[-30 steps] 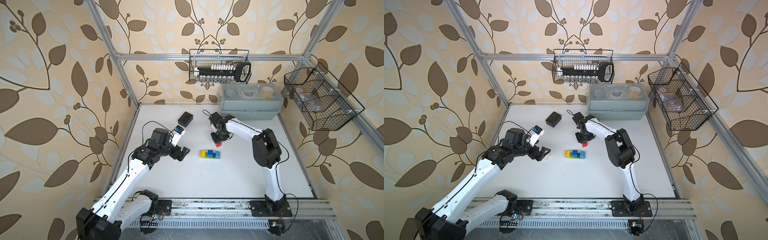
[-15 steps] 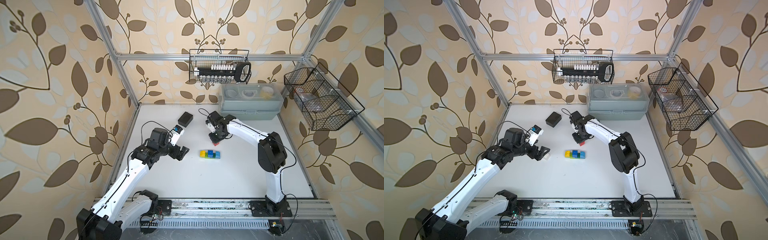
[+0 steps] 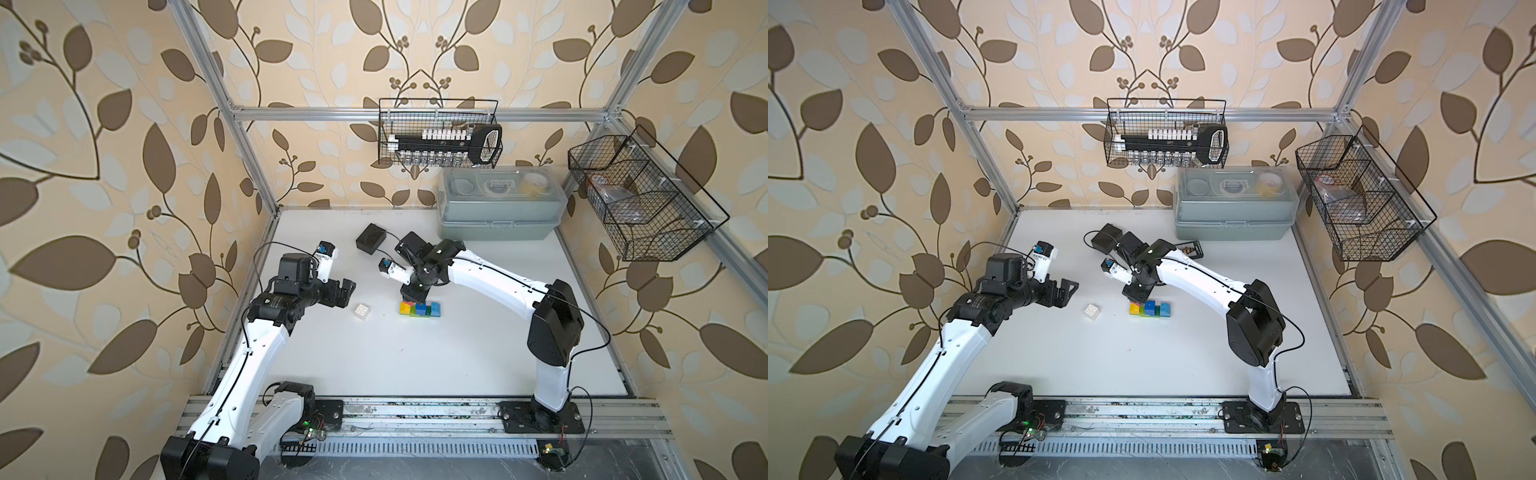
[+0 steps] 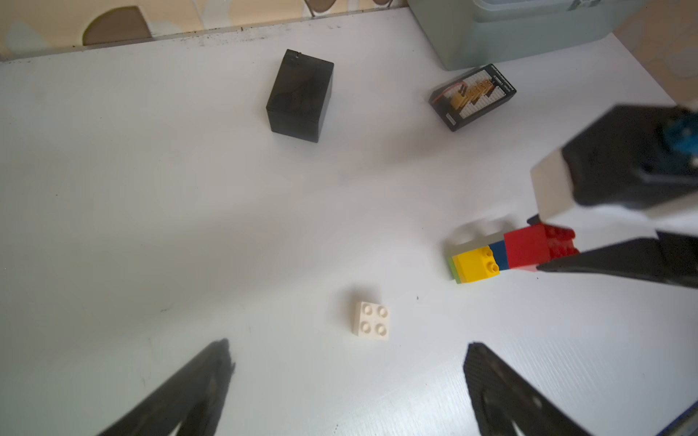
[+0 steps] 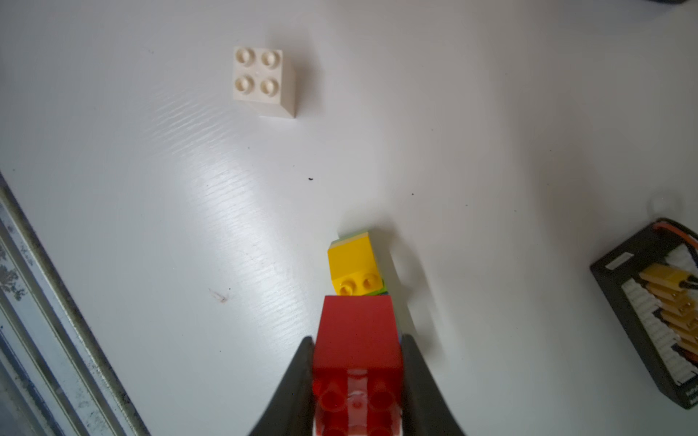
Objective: Assemble a fork with lego
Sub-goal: Place the lego brick at the center of the board.
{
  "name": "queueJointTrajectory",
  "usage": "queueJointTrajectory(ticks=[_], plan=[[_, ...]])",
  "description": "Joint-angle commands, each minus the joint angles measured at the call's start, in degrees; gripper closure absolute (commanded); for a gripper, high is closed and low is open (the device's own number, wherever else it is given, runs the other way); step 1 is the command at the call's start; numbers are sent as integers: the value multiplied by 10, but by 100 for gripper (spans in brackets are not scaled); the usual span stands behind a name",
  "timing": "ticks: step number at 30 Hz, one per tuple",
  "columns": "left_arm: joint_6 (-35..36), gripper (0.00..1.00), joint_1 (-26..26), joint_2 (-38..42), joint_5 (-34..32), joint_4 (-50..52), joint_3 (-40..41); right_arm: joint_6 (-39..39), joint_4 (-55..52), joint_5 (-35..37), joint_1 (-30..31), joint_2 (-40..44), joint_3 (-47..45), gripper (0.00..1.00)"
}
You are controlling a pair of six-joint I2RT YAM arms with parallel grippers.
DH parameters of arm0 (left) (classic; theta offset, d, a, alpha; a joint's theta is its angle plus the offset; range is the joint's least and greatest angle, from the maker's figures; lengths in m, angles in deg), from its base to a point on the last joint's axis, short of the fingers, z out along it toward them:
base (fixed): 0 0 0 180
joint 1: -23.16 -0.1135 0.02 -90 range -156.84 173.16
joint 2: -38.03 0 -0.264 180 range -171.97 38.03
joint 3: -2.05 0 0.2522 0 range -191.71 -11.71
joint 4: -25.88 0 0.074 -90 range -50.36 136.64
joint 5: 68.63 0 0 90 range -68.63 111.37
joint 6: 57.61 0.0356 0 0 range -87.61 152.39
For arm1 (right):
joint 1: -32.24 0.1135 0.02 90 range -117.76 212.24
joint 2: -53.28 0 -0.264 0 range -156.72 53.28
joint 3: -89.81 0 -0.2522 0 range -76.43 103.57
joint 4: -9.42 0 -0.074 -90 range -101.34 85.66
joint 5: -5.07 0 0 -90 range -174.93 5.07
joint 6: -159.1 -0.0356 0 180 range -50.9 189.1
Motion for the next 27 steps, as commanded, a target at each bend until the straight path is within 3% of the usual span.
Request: queueJointTrajectory(ticks=[1, 14, 23, 27], plan=[[-25, 1, -8, 0, -11, -4, -12, 52, -24, -7, 24, -3, -19, 100], [-61, 1, -57, -26, -30, -8, 3, 71, 40, -9, 82, -33, -71, 99], [-51, 1, -60, -18, -37, -22, 14, 69, 66, 2, 86, -65, -74, 79], [-54, 1, -61, -21, -36, -27, 18, 70, 64, 7, 86, -78, -70, 76]])
